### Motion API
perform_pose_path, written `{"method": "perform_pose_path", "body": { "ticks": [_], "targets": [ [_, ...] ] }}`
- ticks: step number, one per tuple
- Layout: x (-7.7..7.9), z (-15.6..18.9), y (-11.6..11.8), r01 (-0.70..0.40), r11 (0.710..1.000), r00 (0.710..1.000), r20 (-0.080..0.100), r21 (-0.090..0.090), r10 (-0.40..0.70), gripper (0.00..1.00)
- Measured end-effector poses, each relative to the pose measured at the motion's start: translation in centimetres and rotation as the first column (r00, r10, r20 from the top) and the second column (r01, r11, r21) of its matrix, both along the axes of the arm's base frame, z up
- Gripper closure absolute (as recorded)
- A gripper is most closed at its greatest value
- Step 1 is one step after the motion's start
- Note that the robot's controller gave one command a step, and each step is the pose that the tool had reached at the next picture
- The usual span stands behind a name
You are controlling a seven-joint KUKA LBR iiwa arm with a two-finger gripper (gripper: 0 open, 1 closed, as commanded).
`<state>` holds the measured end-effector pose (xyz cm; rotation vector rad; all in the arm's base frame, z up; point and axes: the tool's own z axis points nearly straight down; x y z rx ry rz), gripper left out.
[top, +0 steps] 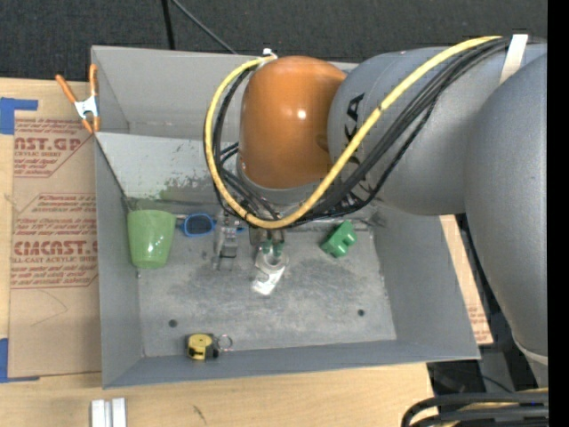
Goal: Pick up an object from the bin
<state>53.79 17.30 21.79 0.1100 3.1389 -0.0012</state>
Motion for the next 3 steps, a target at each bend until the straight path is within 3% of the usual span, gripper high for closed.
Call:
{"method": "perform_pose_path", "body": {
  "ticks": [1, 2, 3],
  "targets": [
    [-2.9, -0.9, -2.0, 0.346, 0.938, 0.938, -0.002, 0.000, -0.346, 1.00],
    [-4.2, -4.9, -0.2, -0.018, 1.000, 1.000, -0.003, 0.001, 0.018, 1.00],
    [-0.2, -8.0, -0.9, 0.201, 0.980, 0.980, 0.000, 0.001, -0.201, 1.00]
  ]
}}
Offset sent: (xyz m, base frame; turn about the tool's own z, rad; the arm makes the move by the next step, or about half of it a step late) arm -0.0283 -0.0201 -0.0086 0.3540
